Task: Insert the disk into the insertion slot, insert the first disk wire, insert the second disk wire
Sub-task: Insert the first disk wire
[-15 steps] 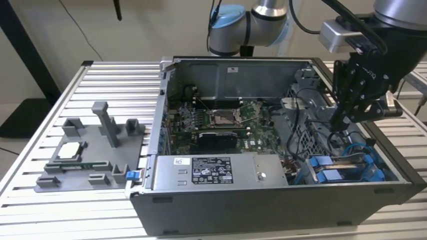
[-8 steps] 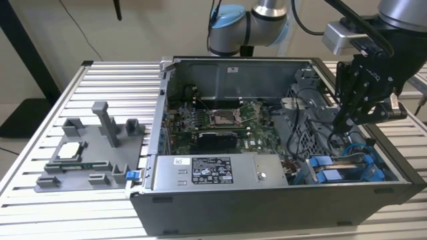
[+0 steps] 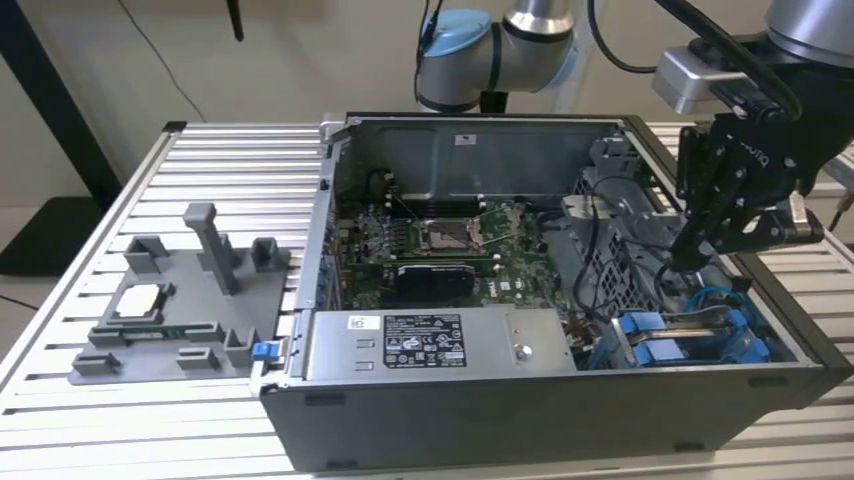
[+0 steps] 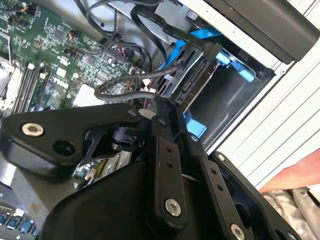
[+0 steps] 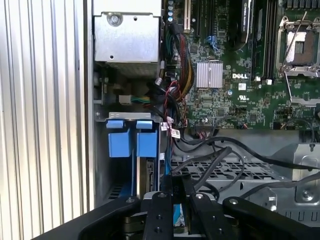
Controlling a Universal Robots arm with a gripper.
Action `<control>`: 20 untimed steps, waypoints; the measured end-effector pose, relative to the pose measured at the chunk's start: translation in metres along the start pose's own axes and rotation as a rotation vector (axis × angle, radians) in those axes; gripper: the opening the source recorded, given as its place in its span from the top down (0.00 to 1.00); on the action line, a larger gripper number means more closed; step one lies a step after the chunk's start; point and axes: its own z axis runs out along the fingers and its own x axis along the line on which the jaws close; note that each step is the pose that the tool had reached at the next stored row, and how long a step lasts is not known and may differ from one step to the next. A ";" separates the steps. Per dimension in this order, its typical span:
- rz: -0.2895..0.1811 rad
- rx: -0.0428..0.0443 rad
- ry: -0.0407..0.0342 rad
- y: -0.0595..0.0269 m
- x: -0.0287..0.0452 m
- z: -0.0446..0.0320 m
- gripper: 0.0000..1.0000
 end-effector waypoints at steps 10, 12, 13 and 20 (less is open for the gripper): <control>0.000 -0.0106 0.0001 -0.0081 0.0066 0.0032 1.00; 0.001 -0.0163 0.0002 -0.0100 0.0089 0.0041 1.00; 0.001 -0.0193 0.0003 -0.0109 0.0105 0.0046 1.00; 0.003 -0.0345 0.0005 -0.0161 0.0219 0.0088 1.00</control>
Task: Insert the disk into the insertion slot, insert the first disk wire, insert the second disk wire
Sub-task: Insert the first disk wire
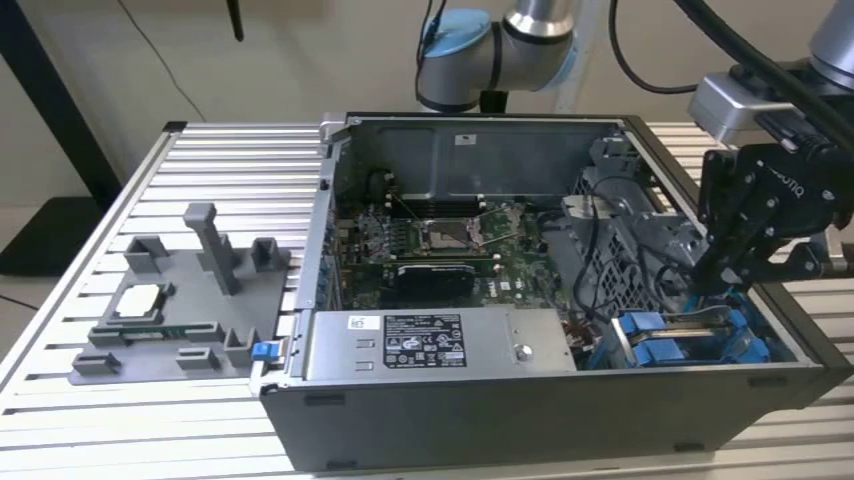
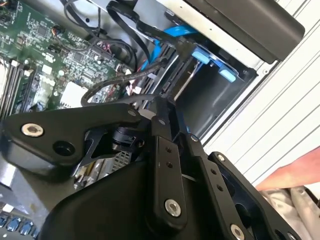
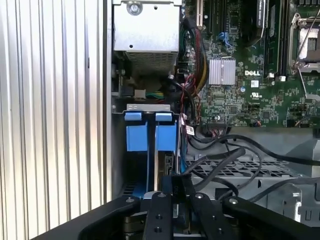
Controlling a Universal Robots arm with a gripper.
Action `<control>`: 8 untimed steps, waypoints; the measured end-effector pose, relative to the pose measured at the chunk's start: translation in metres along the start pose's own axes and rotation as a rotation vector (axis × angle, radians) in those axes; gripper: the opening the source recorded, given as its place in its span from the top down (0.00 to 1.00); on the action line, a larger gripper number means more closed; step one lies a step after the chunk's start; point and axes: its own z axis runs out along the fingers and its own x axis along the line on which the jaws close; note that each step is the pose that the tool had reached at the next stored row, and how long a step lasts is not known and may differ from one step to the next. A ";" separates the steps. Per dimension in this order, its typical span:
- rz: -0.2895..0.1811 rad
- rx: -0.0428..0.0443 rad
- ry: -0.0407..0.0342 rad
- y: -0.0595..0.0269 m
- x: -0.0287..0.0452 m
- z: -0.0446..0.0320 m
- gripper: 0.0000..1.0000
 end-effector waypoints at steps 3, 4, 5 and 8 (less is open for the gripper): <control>0.001 -0.0049 0.0000 -0.0020 0.0046 0.0018 1.00; 0.001 -0.0067 0.0000 -0.0029 0.0061 0.0024 1.00; 0.002 -0.0085 0.0001 -0.0037 0.0076 0.0030 1.00; 0.002 -0.0144 0.0002 -0.0063 0.0114 0.0046 1.00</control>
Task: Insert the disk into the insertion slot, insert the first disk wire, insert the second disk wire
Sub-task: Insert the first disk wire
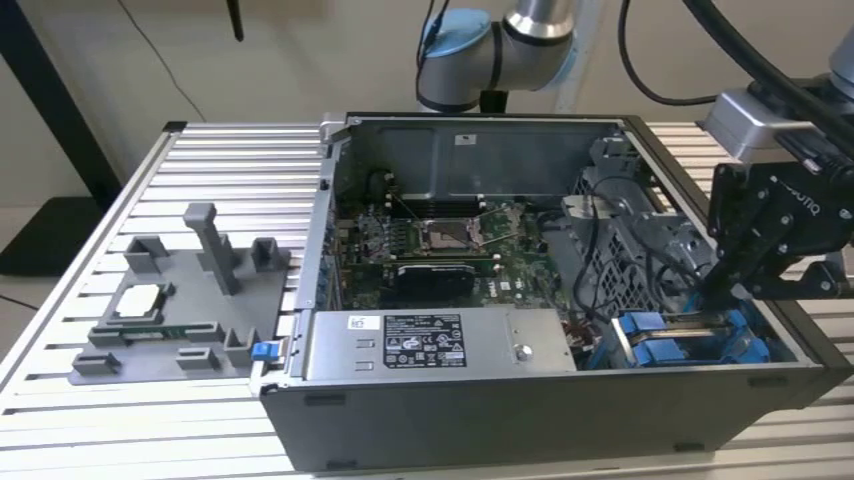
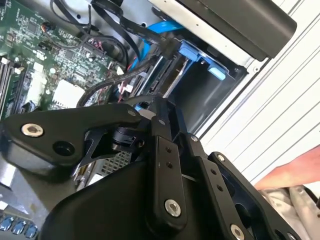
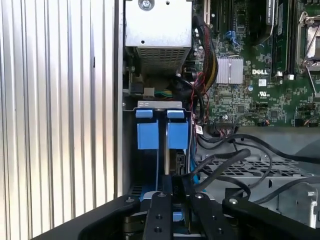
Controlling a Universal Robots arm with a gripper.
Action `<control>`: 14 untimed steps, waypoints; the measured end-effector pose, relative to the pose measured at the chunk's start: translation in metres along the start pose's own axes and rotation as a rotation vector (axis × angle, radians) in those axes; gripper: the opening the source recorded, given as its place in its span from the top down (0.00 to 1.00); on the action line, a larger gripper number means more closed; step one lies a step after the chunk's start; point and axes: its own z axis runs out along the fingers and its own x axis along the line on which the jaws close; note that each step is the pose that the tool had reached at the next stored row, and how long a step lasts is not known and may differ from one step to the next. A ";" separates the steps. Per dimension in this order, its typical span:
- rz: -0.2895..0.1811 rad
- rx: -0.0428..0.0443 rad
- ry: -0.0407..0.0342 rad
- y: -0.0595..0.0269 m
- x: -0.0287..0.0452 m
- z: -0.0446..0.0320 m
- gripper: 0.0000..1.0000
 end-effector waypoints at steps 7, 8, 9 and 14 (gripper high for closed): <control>0.001 -0.0078 0.0001 -0.0043 0.0039 0.0020 1.00; 0.001 -0.0078 0.0001 -0.0043 0.0039 0.0020 1.00; 0.001 -0.0078 0.0002 -0.0043 0.0040 0.0020 1.00; 0.001 -0.0100 -0.0075 -0.0045 0.0041 0.0021 1.00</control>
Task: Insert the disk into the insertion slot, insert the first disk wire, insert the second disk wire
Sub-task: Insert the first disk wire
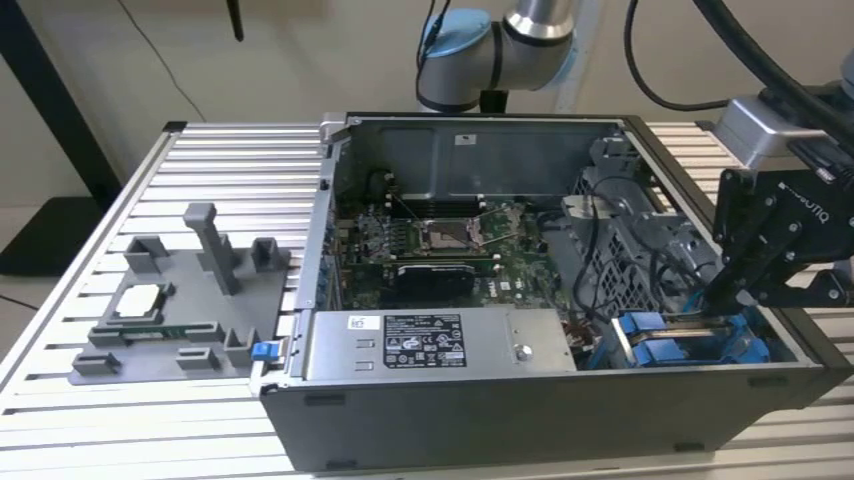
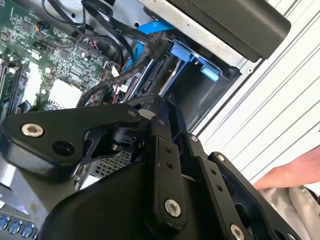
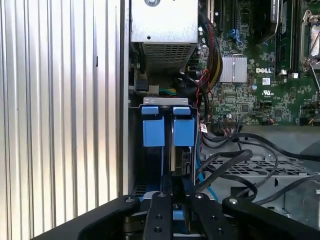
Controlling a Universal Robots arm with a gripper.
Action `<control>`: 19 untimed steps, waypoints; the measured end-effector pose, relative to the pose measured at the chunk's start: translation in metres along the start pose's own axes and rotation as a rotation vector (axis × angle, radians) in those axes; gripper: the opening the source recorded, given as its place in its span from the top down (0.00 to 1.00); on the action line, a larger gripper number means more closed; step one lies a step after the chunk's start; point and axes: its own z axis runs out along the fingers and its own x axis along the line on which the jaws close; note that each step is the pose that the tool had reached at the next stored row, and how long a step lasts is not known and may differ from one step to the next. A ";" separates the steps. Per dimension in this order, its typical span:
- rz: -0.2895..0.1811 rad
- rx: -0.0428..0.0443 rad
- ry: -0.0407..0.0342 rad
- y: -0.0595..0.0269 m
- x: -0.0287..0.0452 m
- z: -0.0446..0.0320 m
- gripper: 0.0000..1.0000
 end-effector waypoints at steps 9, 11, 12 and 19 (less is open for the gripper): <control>0.000 -0.0379 -0.0459 -0.0129 0.0012 0.0020 1.00; 0.000 -0.0542 -0.0470 -0.0170 0.0019 0.0027 1.00; 0.001 -0.0612 -0.0471 -0.0184 0.0021 0.0032 1.00; -0.029 -0.0734 -0.0480 -0.0217 0.0022 0.0064 1.00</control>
